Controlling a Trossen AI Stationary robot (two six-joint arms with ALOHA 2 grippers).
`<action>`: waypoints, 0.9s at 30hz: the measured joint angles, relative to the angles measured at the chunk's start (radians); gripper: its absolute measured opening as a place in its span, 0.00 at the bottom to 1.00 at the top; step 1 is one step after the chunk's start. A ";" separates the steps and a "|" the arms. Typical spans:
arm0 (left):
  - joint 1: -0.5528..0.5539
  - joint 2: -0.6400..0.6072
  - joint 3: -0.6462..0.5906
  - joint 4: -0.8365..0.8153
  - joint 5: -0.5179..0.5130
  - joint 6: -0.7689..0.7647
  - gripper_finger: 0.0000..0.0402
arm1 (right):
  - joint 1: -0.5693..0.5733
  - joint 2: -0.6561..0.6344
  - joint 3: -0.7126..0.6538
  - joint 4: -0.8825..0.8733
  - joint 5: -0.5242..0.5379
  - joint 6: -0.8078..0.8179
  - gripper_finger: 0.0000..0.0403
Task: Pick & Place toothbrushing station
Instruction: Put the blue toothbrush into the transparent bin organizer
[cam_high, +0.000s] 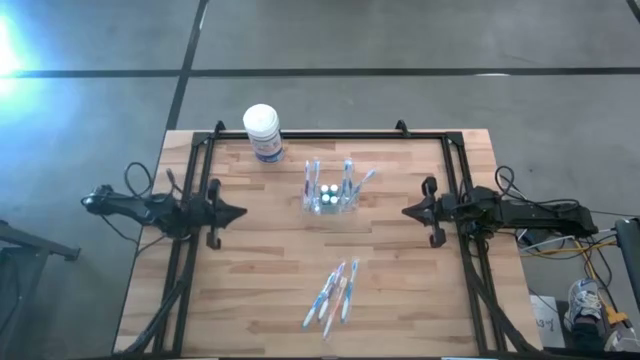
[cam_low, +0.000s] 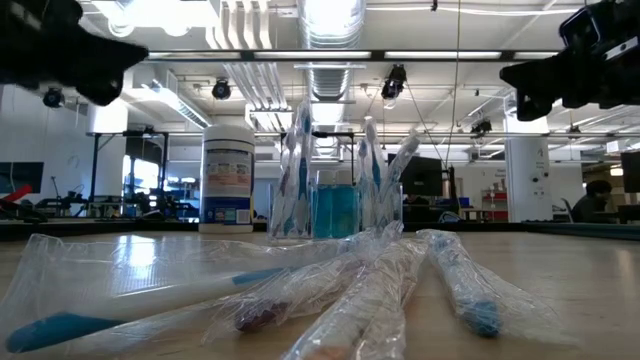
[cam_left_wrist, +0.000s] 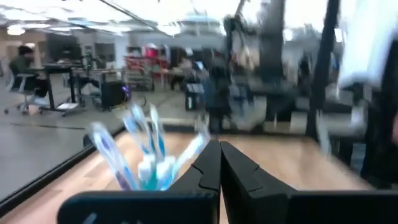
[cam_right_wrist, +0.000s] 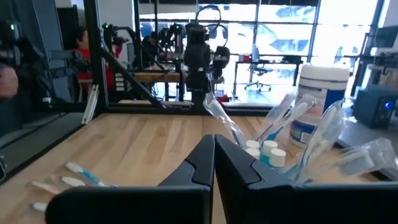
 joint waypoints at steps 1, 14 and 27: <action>0.000 0.010 0.023 0.006 -0.010 -0.031 0.01 | 0.000 0.001 0.000 0.001 0.000 -0.015 0.02; -0.070 0.699 0.444 0.035 -0.071 -0.229 0.00 | 0.000 0.001 0.000 -0.004 0.002 -0.045 0.02; -0.208 1.424 1.081 -0.372 -0.100 -0.618 0.01 | 0.000 0.004 0.000 -0.061 -0.001 -0.013 0.02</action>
